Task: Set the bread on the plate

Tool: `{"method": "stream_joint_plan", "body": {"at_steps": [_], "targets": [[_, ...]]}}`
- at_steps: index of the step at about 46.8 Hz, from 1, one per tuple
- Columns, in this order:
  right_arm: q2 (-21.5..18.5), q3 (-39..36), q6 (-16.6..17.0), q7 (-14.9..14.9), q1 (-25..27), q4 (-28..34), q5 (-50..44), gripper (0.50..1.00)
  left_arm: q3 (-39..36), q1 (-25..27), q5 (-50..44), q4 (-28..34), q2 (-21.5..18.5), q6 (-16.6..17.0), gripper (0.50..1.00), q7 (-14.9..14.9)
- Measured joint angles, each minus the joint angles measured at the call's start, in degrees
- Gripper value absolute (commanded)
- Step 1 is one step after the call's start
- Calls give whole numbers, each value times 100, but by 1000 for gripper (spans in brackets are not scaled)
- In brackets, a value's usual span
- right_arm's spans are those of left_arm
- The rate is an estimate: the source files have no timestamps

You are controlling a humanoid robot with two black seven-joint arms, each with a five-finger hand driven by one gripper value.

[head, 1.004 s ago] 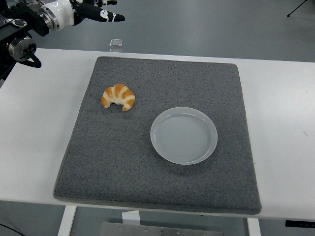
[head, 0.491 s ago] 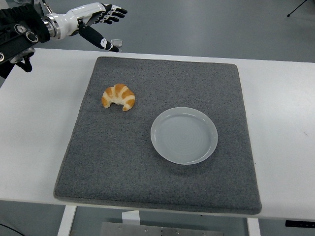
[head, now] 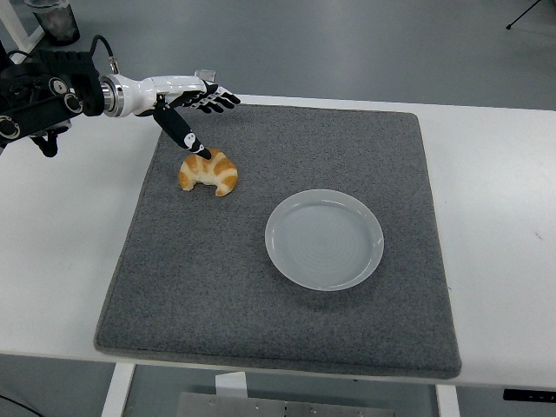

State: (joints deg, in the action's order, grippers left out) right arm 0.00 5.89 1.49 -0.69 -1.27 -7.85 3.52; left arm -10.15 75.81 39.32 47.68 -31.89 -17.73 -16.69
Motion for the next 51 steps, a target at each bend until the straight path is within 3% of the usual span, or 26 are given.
{"method": "stream_joint_plan", "body": {"at_steps": [16,38,51], "targets": [[0,0,0,0,4,1,0,952,-472,-9,299,-49,179,358,1000,-10],[0,0,0,0,2,-2,0,952,-498,-309,763,-120,400,739,1000,-21],[0,0,0,0,3,-2,0,952,-497,-321,967,-111,438,794,939,-60]]}}
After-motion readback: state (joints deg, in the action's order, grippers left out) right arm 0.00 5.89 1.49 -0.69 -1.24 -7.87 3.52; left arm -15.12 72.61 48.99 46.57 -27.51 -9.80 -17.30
